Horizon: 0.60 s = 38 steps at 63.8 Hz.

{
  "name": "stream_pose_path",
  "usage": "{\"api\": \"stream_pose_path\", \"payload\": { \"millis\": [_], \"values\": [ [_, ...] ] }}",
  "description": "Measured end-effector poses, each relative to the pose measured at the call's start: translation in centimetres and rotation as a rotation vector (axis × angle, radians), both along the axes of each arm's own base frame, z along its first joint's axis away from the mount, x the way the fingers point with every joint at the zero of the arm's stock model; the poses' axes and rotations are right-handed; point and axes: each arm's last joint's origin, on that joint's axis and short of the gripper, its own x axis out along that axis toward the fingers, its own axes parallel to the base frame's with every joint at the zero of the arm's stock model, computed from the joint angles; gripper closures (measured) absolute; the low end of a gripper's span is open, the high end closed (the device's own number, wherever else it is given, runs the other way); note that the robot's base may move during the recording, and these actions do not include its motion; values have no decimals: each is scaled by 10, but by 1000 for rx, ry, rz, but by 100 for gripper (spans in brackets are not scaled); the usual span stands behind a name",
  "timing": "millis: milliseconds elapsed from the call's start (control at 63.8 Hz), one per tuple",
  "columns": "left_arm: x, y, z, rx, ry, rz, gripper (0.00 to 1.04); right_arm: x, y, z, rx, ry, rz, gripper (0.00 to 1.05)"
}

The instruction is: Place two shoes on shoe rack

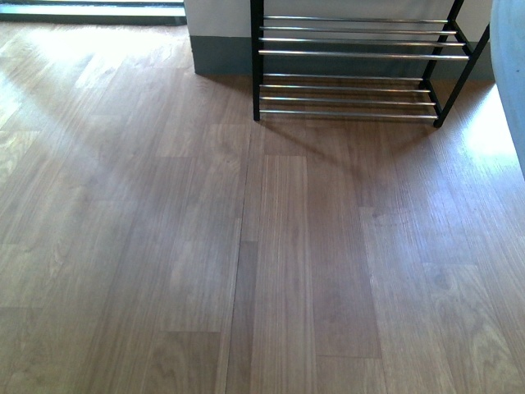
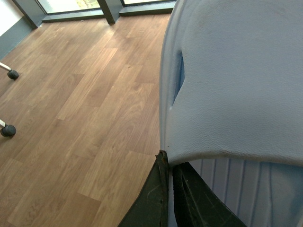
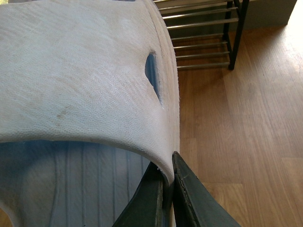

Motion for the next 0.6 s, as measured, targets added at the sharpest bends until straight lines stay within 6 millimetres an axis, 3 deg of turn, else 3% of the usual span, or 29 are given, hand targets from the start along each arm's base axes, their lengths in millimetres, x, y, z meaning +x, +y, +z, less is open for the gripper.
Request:
{"api": "stream_pose_path", "payload": {
  "millis": [596],
  "values": [
    [0,0,0,0,0,0,103,0,0,0,0,0,1,103]
  ]
}}
